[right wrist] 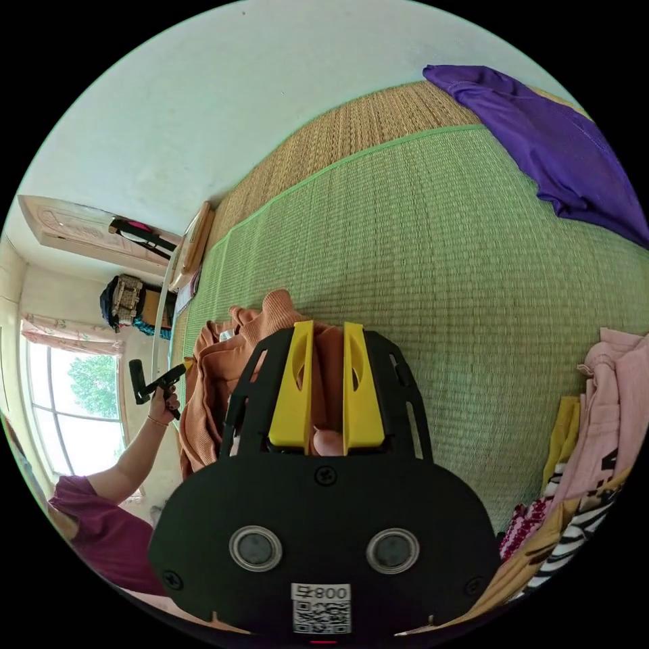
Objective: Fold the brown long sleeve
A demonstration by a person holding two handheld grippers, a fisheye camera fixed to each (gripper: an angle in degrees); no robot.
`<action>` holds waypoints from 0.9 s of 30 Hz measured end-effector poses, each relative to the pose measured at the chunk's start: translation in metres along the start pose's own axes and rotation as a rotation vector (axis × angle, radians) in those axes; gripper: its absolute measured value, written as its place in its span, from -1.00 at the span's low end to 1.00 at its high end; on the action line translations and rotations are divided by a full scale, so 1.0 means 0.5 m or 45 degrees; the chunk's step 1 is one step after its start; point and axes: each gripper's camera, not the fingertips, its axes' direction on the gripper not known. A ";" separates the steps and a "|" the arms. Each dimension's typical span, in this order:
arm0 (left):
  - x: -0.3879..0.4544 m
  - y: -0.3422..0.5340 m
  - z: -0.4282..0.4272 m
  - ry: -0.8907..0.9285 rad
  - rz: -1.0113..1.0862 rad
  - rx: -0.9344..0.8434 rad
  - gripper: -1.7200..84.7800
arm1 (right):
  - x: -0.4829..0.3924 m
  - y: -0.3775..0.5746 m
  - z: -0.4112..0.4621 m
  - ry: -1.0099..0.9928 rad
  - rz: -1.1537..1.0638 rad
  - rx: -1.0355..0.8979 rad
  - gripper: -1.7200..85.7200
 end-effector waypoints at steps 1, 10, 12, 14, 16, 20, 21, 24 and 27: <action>-0.013 0.002 -0.013 0.045 -0.006 -0.015 -0.84 | 0.008 0.007 -0.006 -0.019 -0.002 0.004 -0.78; -0.044 0.061 -0.217 0.403 0.004 0.200 -0.91 | 0.093 0.061 -0.068 -0.308 0.080 -0.052 -0.87; -0.040 0.077 -0.296 0.511 0.021 0.299 -0.91 | 0.092 0.086 -0.109 -0.413 0.048 -0.012 -0.89; -0.019 0.091 -0.378 0.570 0.099 0.340 -0.91 | 0.055 0.132 -0.177 -0.454 -0.066 0.011 -0.89; 0.028 0.123 -0.488 0.601 0.237 0.393 -0.91 | 0.013 0.182 -0.247 -0.476 -0.170 0.051 -0.90; 0.077 0.202 -0.675 0.694 0.400 0.559 -0.91 | -0.082 0.351 -0.454 -0.501 -0.395 0.190 -0.91; 0.085 0.236 -0.744 0.722 0.444 0.628 -0.91 | -0.094 0.379 -0.484 -0.502 -0.421 0.213 -0.91; 0.084 0.331 -0.912 0.783 0.514 0.802 -0.91 | -0.146 0.535 -0.636 -0.498 -0.527 0.356 -0.91; 0.060 0.419 -1.058 0.876 0.530 0.945 -0.91 | -0.177 0.680 -0.760 -0.593 -0.585 0.509 -0.91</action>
